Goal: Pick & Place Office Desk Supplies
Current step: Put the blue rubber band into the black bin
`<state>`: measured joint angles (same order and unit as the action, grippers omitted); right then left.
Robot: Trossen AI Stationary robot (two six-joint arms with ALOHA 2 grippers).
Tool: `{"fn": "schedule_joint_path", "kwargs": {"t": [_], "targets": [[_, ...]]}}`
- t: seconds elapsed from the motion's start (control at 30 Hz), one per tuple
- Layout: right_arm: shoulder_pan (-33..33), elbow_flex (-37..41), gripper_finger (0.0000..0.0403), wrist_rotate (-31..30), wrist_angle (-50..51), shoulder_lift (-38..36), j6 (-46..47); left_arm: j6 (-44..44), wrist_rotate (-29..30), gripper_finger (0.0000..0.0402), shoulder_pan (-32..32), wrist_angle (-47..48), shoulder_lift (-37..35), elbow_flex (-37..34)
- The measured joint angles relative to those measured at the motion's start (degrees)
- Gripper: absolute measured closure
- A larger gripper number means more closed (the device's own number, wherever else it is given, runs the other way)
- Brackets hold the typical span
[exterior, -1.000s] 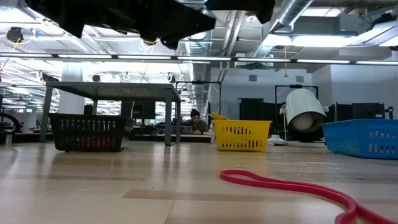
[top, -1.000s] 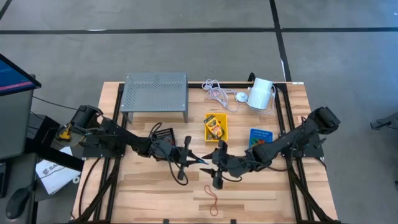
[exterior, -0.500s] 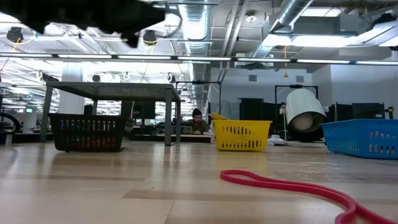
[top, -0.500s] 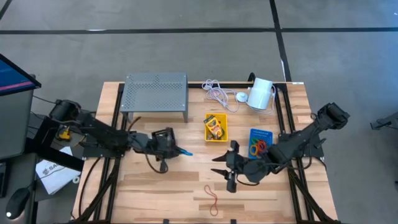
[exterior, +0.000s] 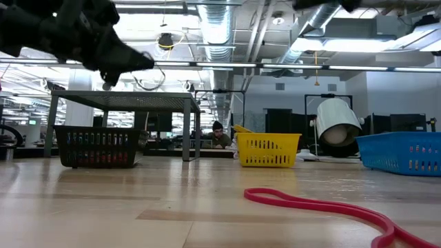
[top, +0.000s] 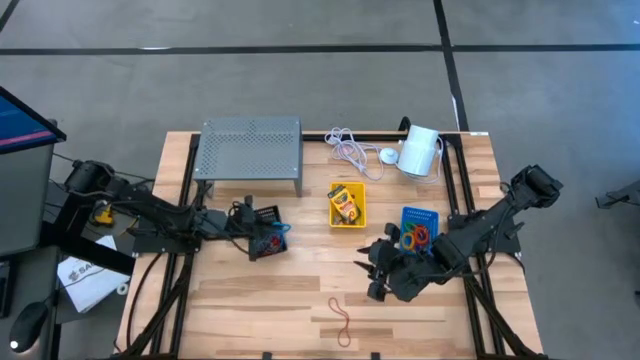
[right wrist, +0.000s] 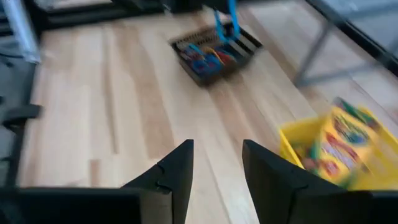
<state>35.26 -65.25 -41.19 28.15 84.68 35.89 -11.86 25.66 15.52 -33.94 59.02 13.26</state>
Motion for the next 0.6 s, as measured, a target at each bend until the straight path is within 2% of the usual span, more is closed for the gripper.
{"fn": "schedule_joint_path", "kwargs": {"t": [0.23, 0.43, 0.6], "targets": [[0.45, 0.00, 0.0269, -2.65, 8.76, 0.02, 9.57, -7.71, 1.41, 0.0401, -2.28, 15.61, -2.09, 1.37], [1.79, 0.02, 0.0271, -4.51, 9.18, 0.02, 10.68, -13.56, 1.94, 0.0401, -2.83, 33.72, -2.03, 7.29], [3.02, 0.02, 0.0271, -5.40, 9.19, 0.02, 11.07, -17.79, 0.59, 0.0401, -2.70, 45.03, -2.03, 11.53]]}}
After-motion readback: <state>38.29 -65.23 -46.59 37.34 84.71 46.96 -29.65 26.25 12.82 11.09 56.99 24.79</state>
